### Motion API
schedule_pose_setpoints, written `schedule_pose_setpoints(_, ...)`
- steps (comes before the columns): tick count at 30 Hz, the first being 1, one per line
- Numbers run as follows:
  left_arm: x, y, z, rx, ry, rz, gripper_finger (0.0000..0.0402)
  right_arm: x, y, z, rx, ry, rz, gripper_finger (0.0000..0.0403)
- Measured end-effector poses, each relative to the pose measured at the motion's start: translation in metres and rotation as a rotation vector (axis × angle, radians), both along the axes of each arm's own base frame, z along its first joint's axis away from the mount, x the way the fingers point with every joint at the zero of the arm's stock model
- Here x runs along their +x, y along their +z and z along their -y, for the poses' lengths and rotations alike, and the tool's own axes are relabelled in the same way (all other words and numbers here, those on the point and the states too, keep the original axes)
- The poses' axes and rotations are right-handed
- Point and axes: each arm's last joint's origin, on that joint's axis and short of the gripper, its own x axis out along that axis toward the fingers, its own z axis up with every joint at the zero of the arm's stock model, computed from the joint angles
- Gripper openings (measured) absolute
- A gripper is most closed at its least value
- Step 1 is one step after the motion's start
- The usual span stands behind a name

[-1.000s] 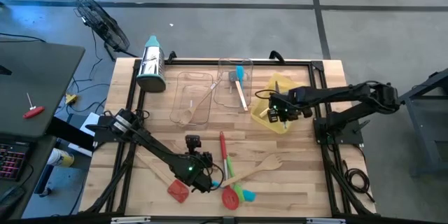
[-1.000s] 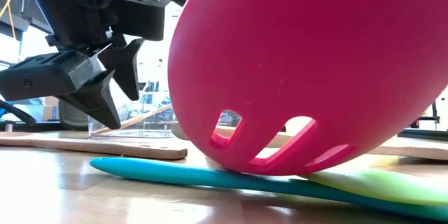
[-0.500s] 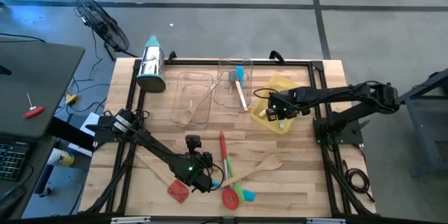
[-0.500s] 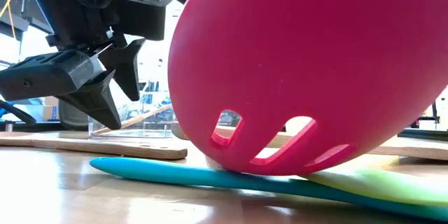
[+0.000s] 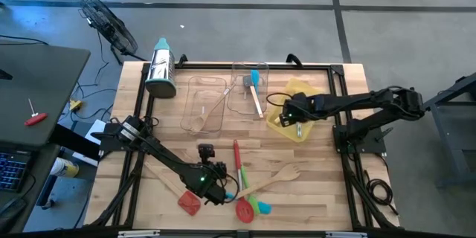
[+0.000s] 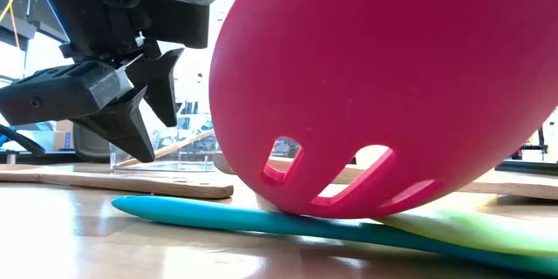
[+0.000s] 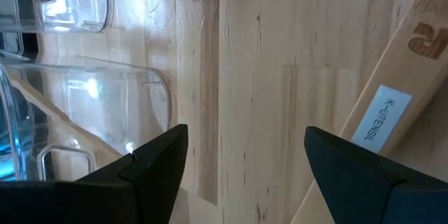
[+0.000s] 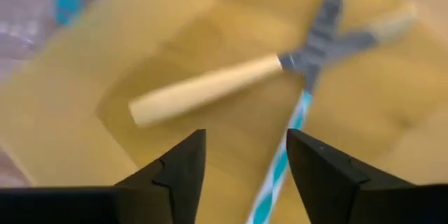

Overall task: Pick & Place Kitchen Items
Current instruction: Put the wooden spork into the left transparent bin

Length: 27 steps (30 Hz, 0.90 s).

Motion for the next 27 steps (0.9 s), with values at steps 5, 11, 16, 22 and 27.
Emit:
schedule_pose_setpoints(5, 0.001, 0.000, 0.001, -0.005, -0.010, -0.003, 0.0283, 0.008, 0.003, 0.002, -0.049, 0.097, 0.051, 0.0211)
schedule_pose_setpoints(11, 0.001, 0.000, 0.001, -0.016, -0.008, -0.008, 0.0283, 0.012, 0.016, 0.003, -0.132, 0.144, 0.153, 0.0202)
schedule_pose_setpoints(16, 0.001, 0.000, 0.000, -0.012, -0.015, -0.012, 0.0283, 0.011, 0.040, -0.001, -0.243, 0.213, 0.281, 0.0195)
schedule_pose_setpoints(22, 0.004, 0.000, -0.006, -0.006, -0.014, -0.025, 0.0283, 0.016, 0.070, -0.030, -0.306, 0.627, 0.499, 0.0194)
schedule_pose_setpoints(27, 0.008, 0.000, -0.014, 0.000, -0.005, -0.038, 0.0283, 0.020, 0.084, -0.067, -0.310, 0.951, 0.671, 0.0193)
